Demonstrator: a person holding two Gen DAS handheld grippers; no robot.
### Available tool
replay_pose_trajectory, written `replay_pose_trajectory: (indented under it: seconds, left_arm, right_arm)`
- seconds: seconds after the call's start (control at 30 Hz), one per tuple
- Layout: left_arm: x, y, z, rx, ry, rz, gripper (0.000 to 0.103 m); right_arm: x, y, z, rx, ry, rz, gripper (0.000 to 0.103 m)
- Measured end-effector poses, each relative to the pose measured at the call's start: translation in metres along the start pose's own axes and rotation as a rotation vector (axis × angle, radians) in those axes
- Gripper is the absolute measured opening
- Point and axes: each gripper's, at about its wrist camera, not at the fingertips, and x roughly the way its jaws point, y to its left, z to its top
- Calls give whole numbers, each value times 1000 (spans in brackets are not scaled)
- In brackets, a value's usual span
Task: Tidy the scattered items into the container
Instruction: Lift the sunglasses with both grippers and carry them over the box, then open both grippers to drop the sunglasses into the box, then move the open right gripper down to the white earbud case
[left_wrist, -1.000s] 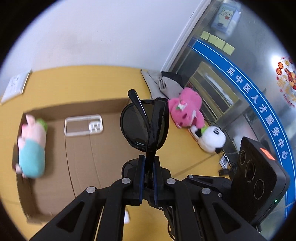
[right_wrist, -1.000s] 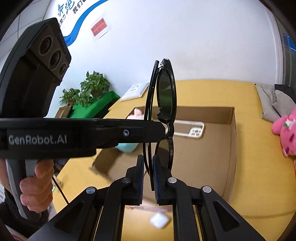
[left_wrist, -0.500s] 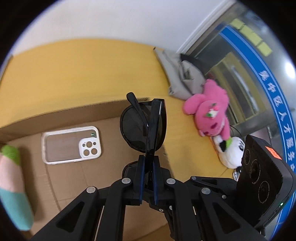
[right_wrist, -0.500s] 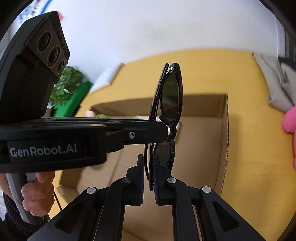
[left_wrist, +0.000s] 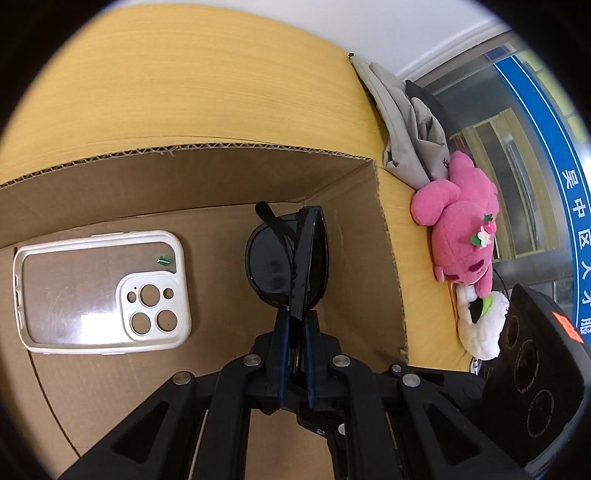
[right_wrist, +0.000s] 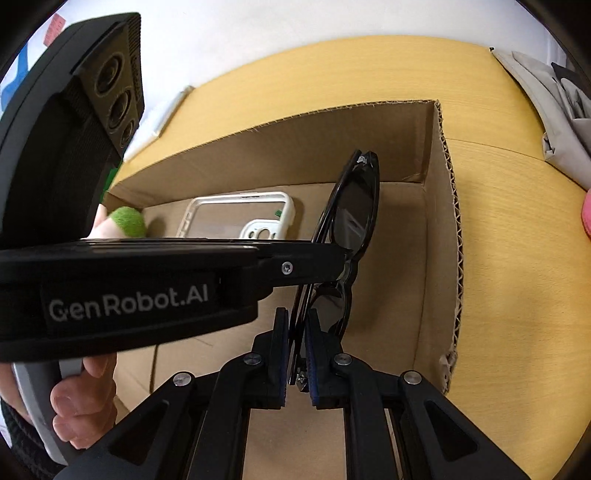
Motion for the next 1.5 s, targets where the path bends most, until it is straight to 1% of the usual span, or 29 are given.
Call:
replay_pose_trajectory:
  seconds: [0.03, 0.17, 0.23, 0.4, 0.43, 0.5, 0.53, 0.57, 0.6, 0.63, 0.7, 0.77, 0.87, 0.93, 1.03, 1.07, 1.13, 1.17, 1.2, 1.23, 1.27, 1.3, 1.37, 1.43, 1.5]
  left_arm:
    - [1, 1, 1, -4, 1, -2, 7]
    - [6, 8, 5, -25, 4, -18, 7]
    - [9, 11, 6, -37, 3, -33, 8]
    - [12, 16, 8, -64, -14, -40, 10]
    - [12, 17, 7, -72, -19, -44, 10]
    - [10, 21, 7, -87, -26, -63, 15]
    - [9, 21, 7, -92, -32, -73, 16]
    - [7, 21, 7, -91, -37, -79, 19]
    - [4, 19, 7, -88, -43, -83, 24]
    - [2, 18, 7, -83, -47, -85, 26]
    - [-5, 14, 6, -68, -61, -81, 34]
    - [-11, 9, 5, -55, -75, -76, 40]
    - [-29, -3, -2, -12, -99, -78, 41]
    - [-45, -13, -9, 31, -124, -65, 41]
    - [-82, -28, -34, 111, -180, -38, 44]
    - [-95, -32, -44, 136, -205, -19, 47]
    - [-130, -40, -79, 208, -273, 16, 54]
    - [-143, -41, -97, 237, -297, 24, 60]
    - [-158, -41, -121, 269, -325, 37, 66]
    - [-169, -40, -145, 290, -349, 51, 69]
    - [-177, -37, -166, 300, -365, 66, 75]
    - [-183, -32, -189, 302, -378, 83, 76]
    - [-188, -20, -225, 288, -391, 108, 76]
    - [-185, -1, -265, 259, -394, 141, 76]
    - [-177, 17, -294, 224, -381, 174, 76]
  right_arm:
    - [2, 0, 3, -3, 4, -14, 9]
    - [-1, 13, -7, -28, 12, -86, 10]
    - [-1, 16, -6, -33, 14, -110, 11]
    - [-7, 21, -5, -52, 2, -164, 21]
    - [-9, 22, -5, -52, -1, -162, 24]
    - [-13, 24, -5, -54, -10, -161, 31]
    - [-17, 25, -5, -56, -22, -176, 44]
    - [-21, 26, -6, -55, -36, -189, 60]
    - [-26, 26, -6, -50, -49, -192, 66]
    - [-30, 26, -6, -48, -61, -193, 69]
    - [-39, 30, -8, -56, -78, -202, 69]
    - [-46, 33, -11, -63, -89, -200, 76]
    - [-62, 41, -19, -95, -112, -225, 82]
    - [-78, 43, -26, -114, -136, -232, 83]
    - [-103, 61, -45, -165, -205, -217, 86]
    - [-115, 67, -55, -187, -234, -197, 89]
    - [-143, 76, -81, -222, -295, -136, 92]
    - [-154, 81, -99, -237, -322, -111, 94]
    - [-166, 87, -119, -259, -346, -91, 95]
    - [-174, 93, -139, -284, -363, -79, 96]
    - [-179, 98, -159, -309, -371, -70, 96]
    - [-179, 103, -181, -332, -369, -61, 96]
    - [-166, 109, -218, -365, -342, -43, 96]
    - [-145, 121, -250, -394, -296, -34, 96]
    - [-115, 130, -273, -371, -240, -20, 96]
